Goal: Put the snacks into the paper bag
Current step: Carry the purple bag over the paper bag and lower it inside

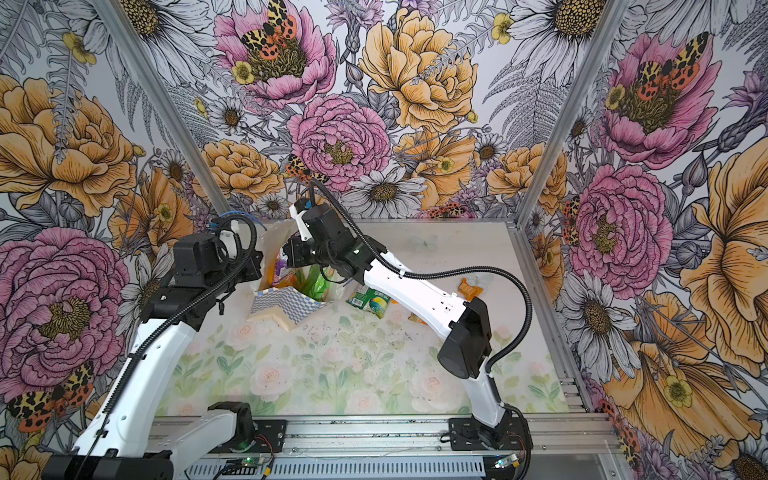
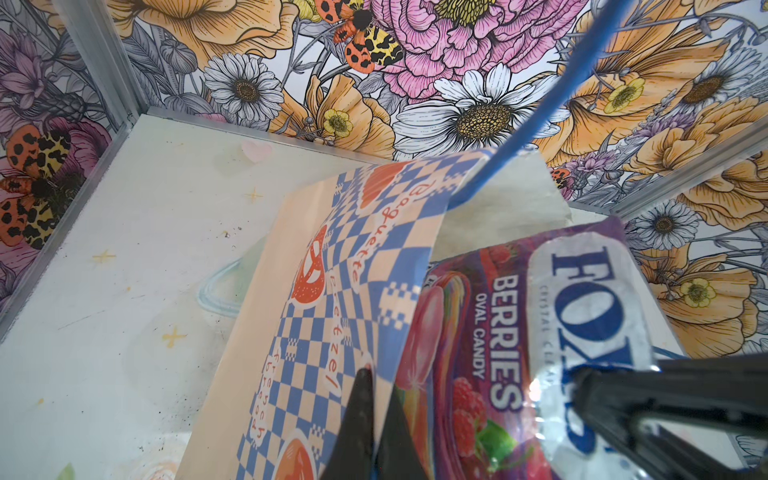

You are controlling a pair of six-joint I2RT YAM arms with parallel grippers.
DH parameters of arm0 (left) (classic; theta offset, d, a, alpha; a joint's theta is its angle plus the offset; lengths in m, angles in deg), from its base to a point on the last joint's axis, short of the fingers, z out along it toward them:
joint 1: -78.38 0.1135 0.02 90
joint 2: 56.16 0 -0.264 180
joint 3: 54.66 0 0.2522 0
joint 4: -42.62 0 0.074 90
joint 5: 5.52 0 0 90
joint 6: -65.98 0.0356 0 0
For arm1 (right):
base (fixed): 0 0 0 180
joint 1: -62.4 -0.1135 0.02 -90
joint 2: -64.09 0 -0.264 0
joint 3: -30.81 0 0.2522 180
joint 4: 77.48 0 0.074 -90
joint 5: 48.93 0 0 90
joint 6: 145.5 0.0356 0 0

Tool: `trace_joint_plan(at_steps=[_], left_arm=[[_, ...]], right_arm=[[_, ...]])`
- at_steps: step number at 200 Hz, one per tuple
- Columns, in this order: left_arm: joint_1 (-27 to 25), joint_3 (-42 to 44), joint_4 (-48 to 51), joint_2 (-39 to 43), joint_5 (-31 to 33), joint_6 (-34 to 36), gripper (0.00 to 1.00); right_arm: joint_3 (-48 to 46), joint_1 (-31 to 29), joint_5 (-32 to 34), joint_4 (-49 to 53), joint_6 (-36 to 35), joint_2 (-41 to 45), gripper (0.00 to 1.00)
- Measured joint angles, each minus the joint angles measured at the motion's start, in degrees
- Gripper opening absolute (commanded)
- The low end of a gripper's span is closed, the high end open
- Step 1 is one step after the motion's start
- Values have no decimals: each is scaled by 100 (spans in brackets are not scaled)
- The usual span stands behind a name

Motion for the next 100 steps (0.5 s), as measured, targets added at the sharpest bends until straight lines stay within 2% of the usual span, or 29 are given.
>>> trace_joint_plan(at_steps=[100], left_arm=[[0,2,0,0,0,2,0]], right_arm=[[74,-92,17,-199,17,-481,0]])
